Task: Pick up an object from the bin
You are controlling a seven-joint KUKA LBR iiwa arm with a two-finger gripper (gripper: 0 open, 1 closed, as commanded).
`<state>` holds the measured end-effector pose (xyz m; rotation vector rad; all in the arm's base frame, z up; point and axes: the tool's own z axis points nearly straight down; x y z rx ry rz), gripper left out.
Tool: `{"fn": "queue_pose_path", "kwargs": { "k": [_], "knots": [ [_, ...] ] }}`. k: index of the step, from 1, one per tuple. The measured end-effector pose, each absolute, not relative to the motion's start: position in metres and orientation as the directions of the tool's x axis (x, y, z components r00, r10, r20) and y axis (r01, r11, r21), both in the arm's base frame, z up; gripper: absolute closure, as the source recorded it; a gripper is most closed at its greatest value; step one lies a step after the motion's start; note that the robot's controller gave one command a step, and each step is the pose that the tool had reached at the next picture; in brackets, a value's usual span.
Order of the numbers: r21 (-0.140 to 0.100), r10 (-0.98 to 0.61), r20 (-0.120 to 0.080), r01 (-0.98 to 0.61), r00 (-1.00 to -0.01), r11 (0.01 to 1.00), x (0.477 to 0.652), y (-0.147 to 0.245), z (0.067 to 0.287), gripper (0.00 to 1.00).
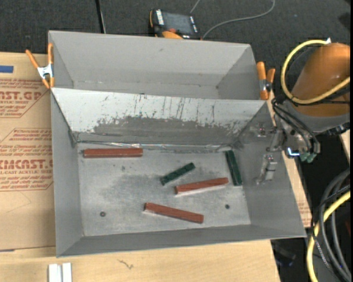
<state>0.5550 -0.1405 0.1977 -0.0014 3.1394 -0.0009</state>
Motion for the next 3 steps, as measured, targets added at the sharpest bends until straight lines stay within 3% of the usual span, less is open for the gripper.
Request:
{"fn": "queue_pose_path", "kwargs": {
  "k": [1,2,3],
  "knots": [
    [0.002,0.233,0.006,0.233,-0.973,0.973,0.540,-0.096,0.066,0.00],
    [0.000,0.233,0.000,0.233,-0.973,0.973,0.542,-0.098,0.070,1.00],
    [0.002,0.300,-0.008,0.300,-0.954,0.954,0.555,-0.102,0.164,1.00]
  ]
}}
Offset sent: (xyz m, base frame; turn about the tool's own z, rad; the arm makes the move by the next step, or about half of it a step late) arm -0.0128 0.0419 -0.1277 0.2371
